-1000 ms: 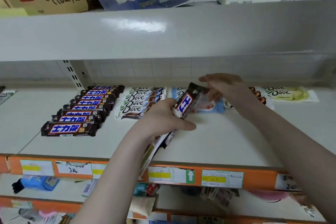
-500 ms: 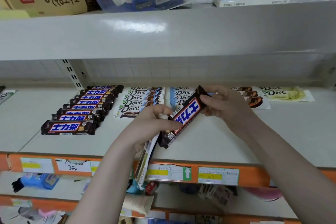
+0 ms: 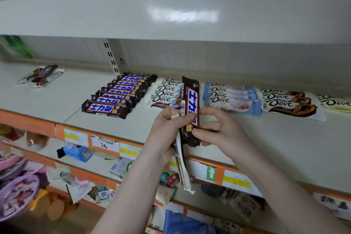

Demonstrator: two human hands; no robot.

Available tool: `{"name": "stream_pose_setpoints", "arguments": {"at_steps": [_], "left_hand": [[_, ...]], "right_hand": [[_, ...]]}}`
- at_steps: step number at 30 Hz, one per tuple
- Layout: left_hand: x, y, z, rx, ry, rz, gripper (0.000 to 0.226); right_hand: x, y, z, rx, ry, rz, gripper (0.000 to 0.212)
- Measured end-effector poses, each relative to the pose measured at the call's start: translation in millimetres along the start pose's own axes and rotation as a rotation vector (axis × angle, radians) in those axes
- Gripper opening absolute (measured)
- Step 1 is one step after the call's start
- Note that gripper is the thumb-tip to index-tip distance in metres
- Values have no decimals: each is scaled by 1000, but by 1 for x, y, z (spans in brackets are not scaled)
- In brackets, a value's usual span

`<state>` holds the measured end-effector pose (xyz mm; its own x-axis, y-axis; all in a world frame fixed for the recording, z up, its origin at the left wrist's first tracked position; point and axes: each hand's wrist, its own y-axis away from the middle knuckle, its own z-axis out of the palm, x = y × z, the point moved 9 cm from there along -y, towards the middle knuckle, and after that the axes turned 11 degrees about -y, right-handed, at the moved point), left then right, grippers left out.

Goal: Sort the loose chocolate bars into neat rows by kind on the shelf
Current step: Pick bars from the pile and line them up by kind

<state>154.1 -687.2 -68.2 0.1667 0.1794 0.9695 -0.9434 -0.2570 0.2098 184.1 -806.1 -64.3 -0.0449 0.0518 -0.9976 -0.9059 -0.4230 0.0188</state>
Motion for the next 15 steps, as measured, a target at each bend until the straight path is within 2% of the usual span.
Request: {"name": "stream_pose_setpoints", "arguments": {"at_steps": [4, 7, 8, 11, 15], "left_hand": [[9, 7, -25, 3, 1, -4, 22], [21, 1, -74, 71, -21, 10, 36], [24, -2, -95, 93, -40, 7, 35], [36, -11, -153, 84, -80, 43, 9], [46, -24, -247, 128, -259, 39, 15]], "right_hand": [[1, -4, 23, -78, -24, 14, 41], [-1, -12, 51, -155, 7, 37, 37], [-2, -16, 62, -162, 9, 38, 36], [-6, -34, 95, -107, 51, 5, 29], [-3, -60, 144, 47, 134, -59, 18]]}}
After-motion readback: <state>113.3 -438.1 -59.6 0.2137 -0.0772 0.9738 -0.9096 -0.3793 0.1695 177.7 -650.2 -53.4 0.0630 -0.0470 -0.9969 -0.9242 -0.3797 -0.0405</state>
